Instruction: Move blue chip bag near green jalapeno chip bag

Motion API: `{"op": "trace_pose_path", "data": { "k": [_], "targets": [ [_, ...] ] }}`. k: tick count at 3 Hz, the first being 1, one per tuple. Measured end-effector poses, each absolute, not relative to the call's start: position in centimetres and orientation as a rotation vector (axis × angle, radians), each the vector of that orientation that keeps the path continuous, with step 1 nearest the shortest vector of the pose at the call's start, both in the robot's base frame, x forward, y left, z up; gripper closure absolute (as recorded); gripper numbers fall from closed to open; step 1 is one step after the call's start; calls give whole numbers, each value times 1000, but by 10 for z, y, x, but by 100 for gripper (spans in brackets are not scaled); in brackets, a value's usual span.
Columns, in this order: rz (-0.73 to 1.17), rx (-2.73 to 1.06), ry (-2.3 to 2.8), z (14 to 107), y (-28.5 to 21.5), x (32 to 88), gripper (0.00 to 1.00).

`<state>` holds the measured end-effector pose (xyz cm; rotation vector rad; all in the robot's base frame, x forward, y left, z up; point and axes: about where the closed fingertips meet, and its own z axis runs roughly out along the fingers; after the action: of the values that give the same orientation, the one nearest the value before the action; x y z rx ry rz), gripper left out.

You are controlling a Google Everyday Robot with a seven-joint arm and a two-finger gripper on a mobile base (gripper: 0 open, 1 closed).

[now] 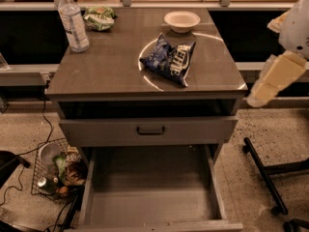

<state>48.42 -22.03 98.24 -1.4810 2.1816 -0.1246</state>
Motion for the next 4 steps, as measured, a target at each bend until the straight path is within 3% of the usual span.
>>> {"op": "trace_pose_path", "data": {
  "k": [3,4],
  "targets": [
    [-7,-1116,1872,989,-214,645,0],
    [15,-1117,1871,983,-211,651,0]
  ]
}}
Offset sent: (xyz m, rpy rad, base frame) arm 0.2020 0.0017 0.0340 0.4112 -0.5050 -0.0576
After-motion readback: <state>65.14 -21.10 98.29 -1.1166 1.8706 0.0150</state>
